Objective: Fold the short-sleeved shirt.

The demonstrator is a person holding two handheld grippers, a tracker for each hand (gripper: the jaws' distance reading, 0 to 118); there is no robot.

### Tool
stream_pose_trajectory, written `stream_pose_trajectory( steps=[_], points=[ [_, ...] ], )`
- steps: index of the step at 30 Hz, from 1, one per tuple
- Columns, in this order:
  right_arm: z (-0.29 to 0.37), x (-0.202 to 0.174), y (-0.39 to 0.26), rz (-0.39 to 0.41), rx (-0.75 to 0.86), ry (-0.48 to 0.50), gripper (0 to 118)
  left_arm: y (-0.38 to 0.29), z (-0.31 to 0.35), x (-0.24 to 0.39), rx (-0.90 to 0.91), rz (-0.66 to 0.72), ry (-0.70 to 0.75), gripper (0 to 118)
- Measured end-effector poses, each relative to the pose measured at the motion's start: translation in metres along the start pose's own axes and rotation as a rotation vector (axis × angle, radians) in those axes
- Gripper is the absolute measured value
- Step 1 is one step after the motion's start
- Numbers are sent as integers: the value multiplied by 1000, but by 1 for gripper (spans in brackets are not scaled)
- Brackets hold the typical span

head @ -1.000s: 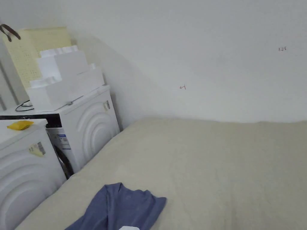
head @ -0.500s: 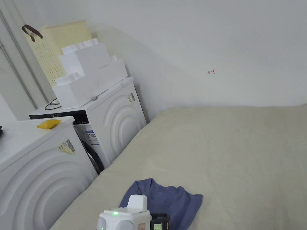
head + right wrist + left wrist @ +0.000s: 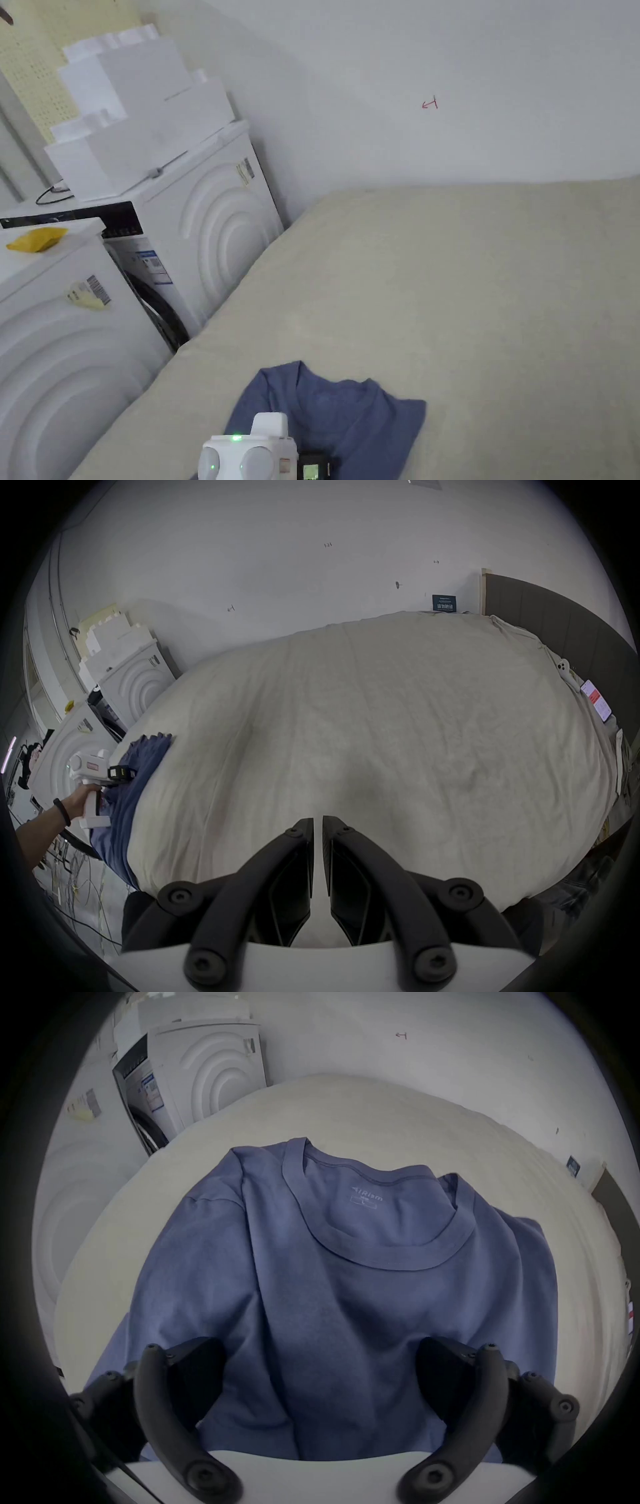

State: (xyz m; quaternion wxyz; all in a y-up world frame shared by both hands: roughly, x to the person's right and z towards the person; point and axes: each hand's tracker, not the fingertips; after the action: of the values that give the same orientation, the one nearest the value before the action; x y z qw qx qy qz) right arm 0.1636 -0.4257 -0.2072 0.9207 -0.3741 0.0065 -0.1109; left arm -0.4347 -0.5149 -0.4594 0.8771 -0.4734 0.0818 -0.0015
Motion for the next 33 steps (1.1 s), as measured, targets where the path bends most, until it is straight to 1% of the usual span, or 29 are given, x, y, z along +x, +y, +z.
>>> stream_pose_trajectory(
  steps=[1,2,3,4,5,6,8,10,14,16,18,22,24,26,28,29,30,33],
  points=[
    [-1,-1,-1,8,-6,-9,5,1,3,2,3,9,-5,90],
    [0,-1,-3,10,-10,-7,5,-2,16,10,25,-3,-23,72],
    [0,-1,-4,9,-13,-6,5,0,20,13,46,-17,-41,51],
    [0,-1,-5,3,-19,1,5,1,21,17,48,-24,-39,26],
    [0,-1,-7,-6,-26,11,5,2,18,21,44,-28,-31,18],
    [-1,-1,-8,-12,-30,19,5,4,9,17,35,-33,-10,15],
    [1,-2,-10,-18,-34,23,5,3,6,15,38,-20,-11,4],
    [4,-3,-11,-10,-40,27,5,3,12,12,38,-8,-17,0],
    [9,1,-9,-3,-33,43,5,-1,33,12,89,19,-38,0],
    [12,4,-6,-8,-19,53,5,1,54,12,180,33,-33,0],
    [16,6,-4,-15,-1,61,5,12,74,3,228,67,-70,0],
    [23,7,-4,-19,26,75,5,37,134,-10,305,64,-68,0],
    [25,8,-5,-32,32,95,5,46,167,-18,396,70,-67,0],
    [28,10,-7,-53,35,114,5,62,202,-27,471,123,-80,0],
    [32,11,-9,-66,42,122,5,79,236,-28,562,101,-75,0],
    [34,12,-10,-69,47,123,5,90,250,-25,565,73,-76,0],
    [36,13,-11,-69,50,125,5,100,261,-23,613,71,-58,0],
    [41,18,-14,-85,65,121,5,128,290,-5,654,41,-102,0]
  ],
)
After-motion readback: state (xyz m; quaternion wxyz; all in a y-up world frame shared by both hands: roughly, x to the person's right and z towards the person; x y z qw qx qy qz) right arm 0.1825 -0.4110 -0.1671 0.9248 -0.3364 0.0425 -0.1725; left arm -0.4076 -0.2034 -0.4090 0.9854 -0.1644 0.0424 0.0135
